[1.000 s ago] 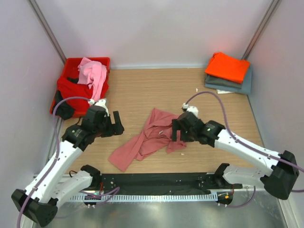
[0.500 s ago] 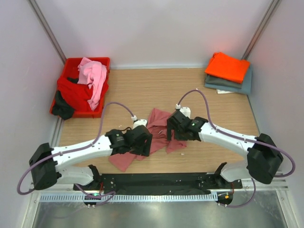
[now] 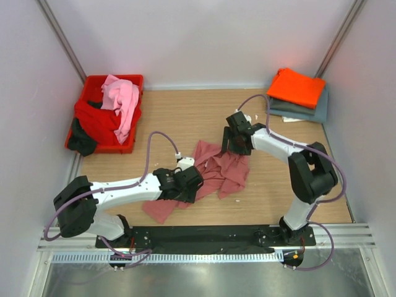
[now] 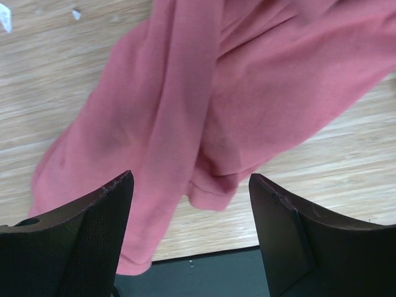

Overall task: Fold and stack the t-shirts
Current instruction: Flatten the tshirt out

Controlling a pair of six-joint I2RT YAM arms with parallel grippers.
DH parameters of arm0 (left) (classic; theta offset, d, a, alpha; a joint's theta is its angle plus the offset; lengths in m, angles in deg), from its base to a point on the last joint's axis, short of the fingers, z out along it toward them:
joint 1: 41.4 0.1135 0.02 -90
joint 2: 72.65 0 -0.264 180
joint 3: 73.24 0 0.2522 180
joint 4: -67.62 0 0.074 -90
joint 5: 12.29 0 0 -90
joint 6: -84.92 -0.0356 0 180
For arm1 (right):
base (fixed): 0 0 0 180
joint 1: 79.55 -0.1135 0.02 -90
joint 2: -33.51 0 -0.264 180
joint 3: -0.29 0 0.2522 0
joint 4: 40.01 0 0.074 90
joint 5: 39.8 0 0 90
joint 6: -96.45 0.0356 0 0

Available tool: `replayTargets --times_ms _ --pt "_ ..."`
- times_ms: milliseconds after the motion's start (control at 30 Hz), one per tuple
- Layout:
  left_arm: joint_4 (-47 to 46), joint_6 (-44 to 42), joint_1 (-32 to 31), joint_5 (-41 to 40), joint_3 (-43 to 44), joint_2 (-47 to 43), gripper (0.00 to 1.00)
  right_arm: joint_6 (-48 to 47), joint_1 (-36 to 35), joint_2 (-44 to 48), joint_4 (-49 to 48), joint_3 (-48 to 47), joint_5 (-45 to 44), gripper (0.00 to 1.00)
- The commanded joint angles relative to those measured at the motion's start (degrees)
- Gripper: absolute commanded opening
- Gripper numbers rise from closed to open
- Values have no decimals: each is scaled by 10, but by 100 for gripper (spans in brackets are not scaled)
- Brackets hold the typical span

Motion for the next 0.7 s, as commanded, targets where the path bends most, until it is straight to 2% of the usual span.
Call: replayTargets --times_ms 0,33,100,133,267,333,400,433,467,500,533,567,667 --pt "32 -6 1 -48 17 -3 76 -23 32 -53 -47 -51 54 64" --pt "39 -9 6 -51 18 -2 76 -23 40 -62 -54 -56 71 34" --pt "47 -22 17 -56 20 -2 76 -24 63 -82 -75 -64 86 15" --pt "54 -27 34 -56 22 -4 74 -22 73 -88 -78 -66 108 2" --pt "74 -68 93 -63 46 -20 70 13 140 -93 -51 -87 55 1" --pt "94 -83 118 -74 65 -28 68 40 173 -68 -45 -77 48 1" --pt "104 -89 119 -83 96 -32 68 51 178 -42 -41 -49 20 1" --pt "102 -90 118 -69 109 -33 67 55 179 -18 -41 -26 19 13" --pt "98 -90 118 -58 113 -32 67 56 178 -5 -45 -13 23 34" --pt "89 -90 116 -43 112 -32 66 55 176 6 -49 0 33 75" --pt "62 -90 105 -20 108 -29 66 49 172 30 -49 9 32 93" --pt "46 -89 95 -11 105 -26 66 44 169 41 -40 20 26 100" --pt "1 -77 43 -6 113 15 65 28 164 98 -10 32 -19 100"
